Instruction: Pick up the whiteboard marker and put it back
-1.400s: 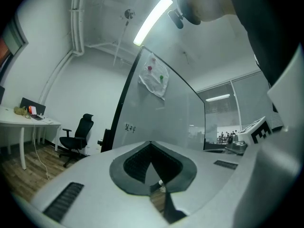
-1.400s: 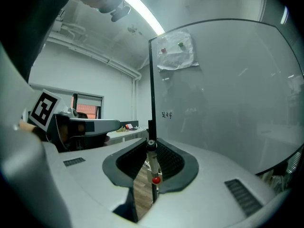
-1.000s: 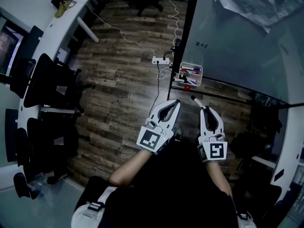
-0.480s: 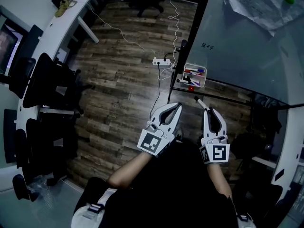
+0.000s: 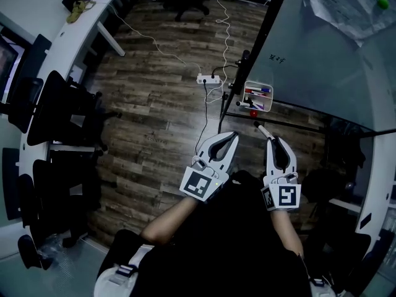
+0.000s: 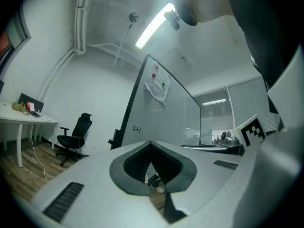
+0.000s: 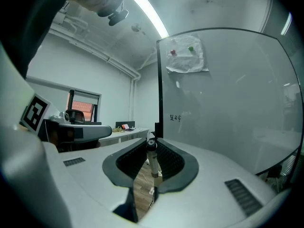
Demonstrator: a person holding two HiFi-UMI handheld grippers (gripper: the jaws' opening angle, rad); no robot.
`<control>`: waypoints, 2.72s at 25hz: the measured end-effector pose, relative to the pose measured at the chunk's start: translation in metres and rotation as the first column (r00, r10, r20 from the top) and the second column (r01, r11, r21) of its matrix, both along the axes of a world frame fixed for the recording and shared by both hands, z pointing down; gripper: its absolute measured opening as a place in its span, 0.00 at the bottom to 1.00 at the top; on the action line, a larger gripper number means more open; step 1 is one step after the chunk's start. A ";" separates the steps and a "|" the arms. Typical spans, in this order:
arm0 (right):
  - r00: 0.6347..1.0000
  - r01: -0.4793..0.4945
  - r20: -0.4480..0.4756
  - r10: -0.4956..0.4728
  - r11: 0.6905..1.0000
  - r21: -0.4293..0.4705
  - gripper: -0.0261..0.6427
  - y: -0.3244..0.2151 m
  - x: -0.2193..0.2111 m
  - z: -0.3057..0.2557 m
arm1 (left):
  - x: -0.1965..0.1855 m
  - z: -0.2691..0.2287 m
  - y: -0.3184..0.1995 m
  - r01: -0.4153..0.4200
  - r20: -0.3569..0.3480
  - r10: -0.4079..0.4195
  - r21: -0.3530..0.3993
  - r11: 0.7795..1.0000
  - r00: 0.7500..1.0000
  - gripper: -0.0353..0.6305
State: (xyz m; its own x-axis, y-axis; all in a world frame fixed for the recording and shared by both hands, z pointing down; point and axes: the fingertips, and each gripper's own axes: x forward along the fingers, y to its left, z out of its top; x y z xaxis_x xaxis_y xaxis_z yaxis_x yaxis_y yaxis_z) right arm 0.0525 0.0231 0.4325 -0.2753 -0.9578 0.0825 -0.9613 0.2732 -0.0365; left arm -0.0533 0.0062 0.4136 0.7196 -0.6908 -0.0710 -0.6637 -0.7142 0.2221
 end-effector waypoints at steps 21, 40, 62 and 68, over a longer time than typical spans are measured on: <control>1.000 -0.011 0.013 0.011 1.000 -0.004 0.15 -0.063 0.026 0.013 | 0.024 0.000 -0.069 -0.013 0.007 0.013 0.023 1.000 1.000 0.06; 0.999 -0.013 0.049 0.014 1.000 -0.019 0.15 -0.118 0.046 0.021 | 0.053 0.010 -0.116 -0.043 0.052 0.042 0.018 0.999 0.998 0.06; 0.998 -0.006 0.066 0.015 0.992 -0.124 0.15 -0.137 0.059 0.056 | 0.064 0.025 -0.133 -0.043 0.063 0.045 -0.034 0.998 0.997 0.06; 0.998 -0.002 0.067 0.011 0.991 -0.131 0.15 -0.139 0.062 0.062 | 0.069 0.024 -0.134 -0.045 0.062 0.047 -0.036 0.998 0.997 0.06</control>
State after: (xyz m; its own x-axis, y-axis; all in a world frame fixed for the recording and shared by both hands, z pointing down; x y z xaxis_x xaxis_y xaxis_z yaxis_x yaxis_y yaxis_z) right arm 0.1149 -0.1161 0.4940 -0.2780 -0.9419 0.1884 -0.9572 0.2552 -0.1367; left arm 0.0157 -0.1276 0.4374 0.7530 -0.6580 -0.0020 -0.6435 -0.7372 0.2061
